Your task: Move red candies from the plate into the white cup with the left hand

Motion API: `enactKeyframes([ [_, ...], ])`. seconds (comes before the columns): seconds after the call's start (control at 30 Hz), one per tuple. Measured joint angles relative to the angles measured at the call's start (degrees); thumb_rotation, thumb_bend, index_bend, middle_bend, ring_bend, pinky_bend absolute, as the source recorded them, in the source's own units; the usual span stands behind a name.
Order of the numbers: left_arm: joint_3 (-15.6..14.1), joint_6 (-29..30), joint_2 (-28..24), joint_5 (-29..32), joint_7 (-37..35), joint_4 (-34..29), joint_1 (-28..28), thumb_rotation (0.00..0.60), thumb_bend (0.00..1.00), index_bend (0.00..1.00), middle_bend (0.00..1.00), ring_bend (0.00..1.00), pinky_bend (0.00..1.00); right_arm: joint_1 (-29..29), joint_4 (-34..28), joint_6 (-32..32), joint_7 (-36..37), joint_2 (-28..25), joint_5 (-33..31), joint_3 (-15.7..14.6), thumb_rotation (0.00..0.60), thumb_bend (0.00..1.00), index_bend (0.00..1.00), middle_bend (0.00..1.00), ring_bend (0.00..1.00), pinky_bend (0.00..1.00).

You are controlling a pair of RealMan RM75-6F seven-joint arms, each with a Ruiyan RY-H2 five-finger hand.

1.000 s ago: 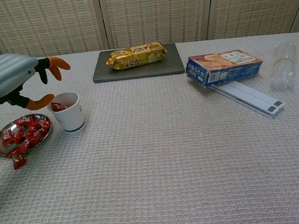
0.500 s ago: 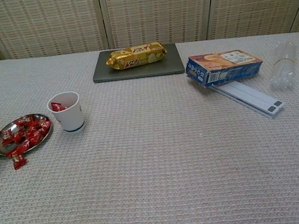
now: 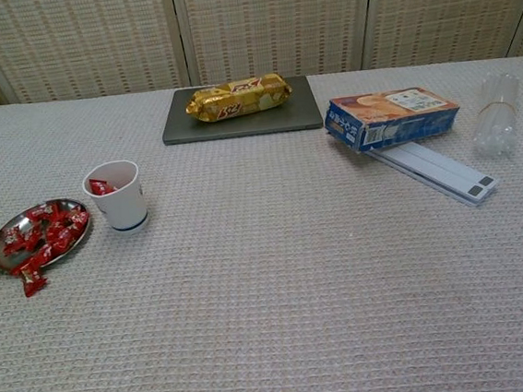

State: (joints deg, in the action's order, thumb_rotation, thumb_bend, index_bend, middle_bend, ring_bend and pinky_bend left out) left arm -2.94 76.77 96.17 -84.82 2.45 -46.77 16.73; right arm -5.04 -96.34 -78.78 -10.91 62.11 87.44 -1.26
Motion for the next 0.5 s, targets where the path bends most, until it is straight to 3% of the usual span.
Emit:
enactKeyframes([
  [0.27,0.9,0.3,2.9,-1.0,-1.0,5.1,0.1,0.6,0.39,0.44,0.47,0.48,0.94,-0.1,0.1,0.1,0.1,0.0,-0.3,0.2,0.6,0.06,0.0,0.0,0.0,0.0],
  [0.5,1.8,0.6,4.5,-1.4,-2.5,8.3,0.1,0.6,0.39,0.47,0.48,0.55,0.96,-0.1,0.0,0.1,0.0,0.0,-0.5,0.2,0.6,0.06,0.0,0.0,0.0,0.0],
])
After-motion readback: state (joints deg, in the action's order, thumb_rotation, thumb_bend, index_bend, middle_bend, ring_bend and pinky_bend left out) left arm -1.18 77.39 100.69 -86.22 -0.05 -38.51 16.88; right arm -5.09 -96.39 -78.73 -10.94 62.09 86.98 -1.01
